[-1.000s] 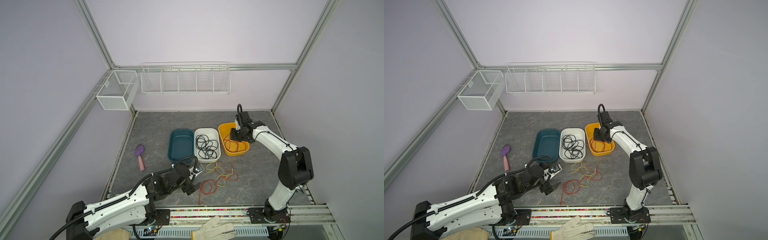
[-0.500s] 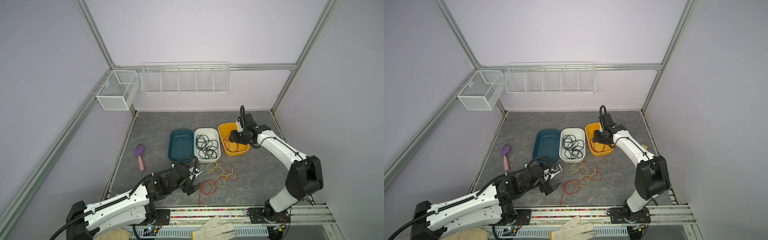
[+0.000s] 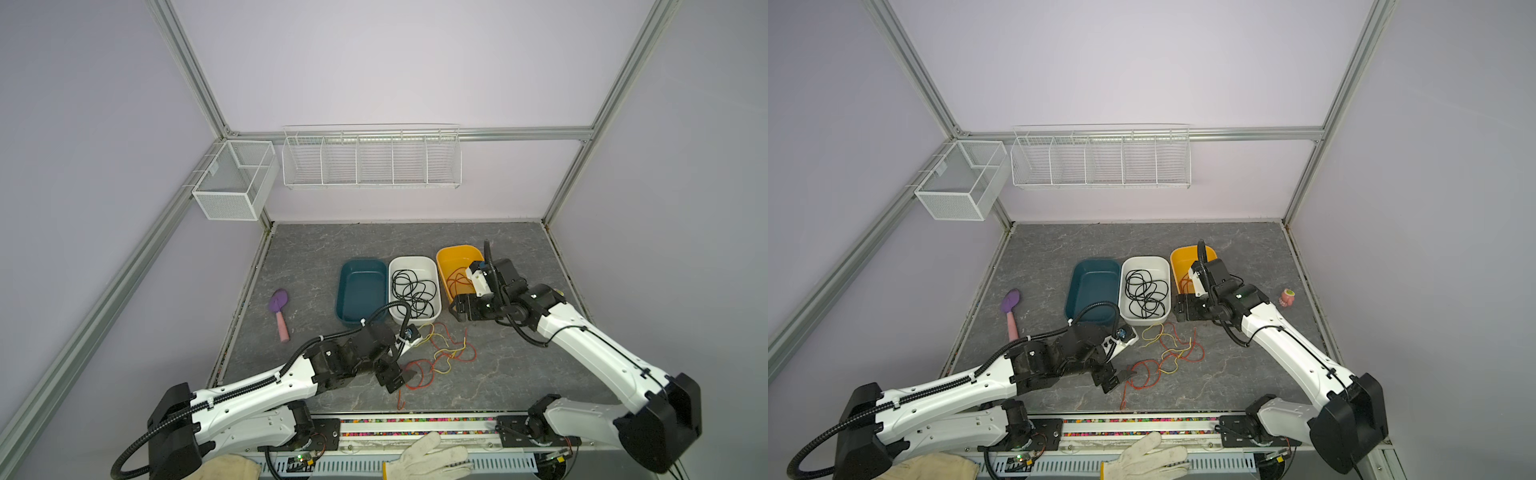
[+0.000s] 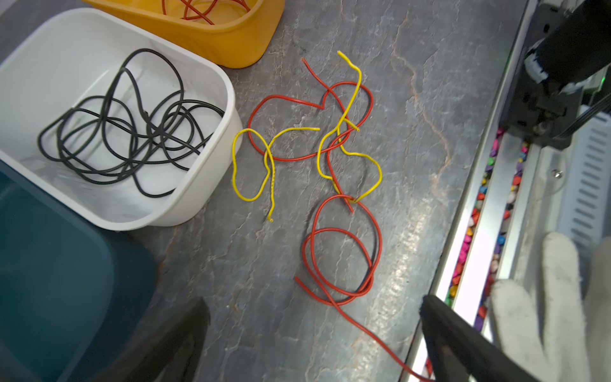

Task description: Untangle the cables

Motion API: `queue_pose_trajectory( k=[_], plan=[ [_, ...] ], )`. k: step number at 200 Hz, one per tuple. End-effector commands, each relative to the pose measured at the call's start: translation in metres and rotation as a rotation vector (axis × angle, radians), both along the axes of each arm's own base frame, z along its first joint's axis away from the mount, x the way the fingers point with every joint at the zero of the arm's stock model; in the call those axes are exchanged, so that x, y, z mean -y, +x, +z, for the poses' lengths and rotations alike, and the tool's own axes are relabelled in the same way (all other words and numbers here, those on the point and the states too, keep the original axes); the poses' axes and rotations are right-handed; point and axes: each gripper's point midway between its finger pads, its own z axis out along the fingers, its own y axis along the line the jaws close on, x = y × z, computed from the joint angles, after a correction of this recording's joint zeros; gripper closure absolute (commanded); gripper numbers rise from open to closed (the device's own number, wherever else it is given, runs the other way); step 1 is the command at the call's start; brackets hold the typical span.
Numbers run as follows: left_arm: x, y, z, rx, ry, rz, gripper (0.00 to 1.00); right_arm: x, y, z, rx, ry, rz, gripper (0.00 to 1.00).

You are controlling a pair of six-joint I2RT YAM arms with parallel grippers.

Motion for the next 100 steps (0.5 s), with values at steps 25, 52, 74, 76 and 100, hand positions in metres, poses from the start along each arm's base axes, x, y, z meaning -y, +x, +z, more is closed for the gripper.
queue_pose_trajectory(
  k=[25, 52, 74, 76, 100],
  plan=[
    [0.005, 0.002, 0.007, -0.238, -0.254, 0.29, 0.01, 0.024, -0.022, 0.02, 0.066, -0.051, -0.007, 0.12],
    [0.0, 0.0, -0.009, -0.359, -0.288, 0.407, 0.01, 0.017, -0.038, 0.025, 0.046, -0.013, 0.051, 0.12],
    [-0.007, -0.009, -0.027, -0.423, -0.267, 0.436, 0.01, 0.014, -0.053, 0.025, 0.025, -0.017, 0.098, 0.12],
    [-0.008, -0.01, -0.028, -0.427, -0.268, 0.441, 0.01, 0.014, -0.054, 0.026, 0.028, -0.02, 0.101, 0.12],
    [-0.014, -0.021, -0.043, -0.468, -0.268, 0.476, 0.0, 0.017, -0.062, 0.031, 0.053, -0.068, 0.132, 0.12]
  ],
)
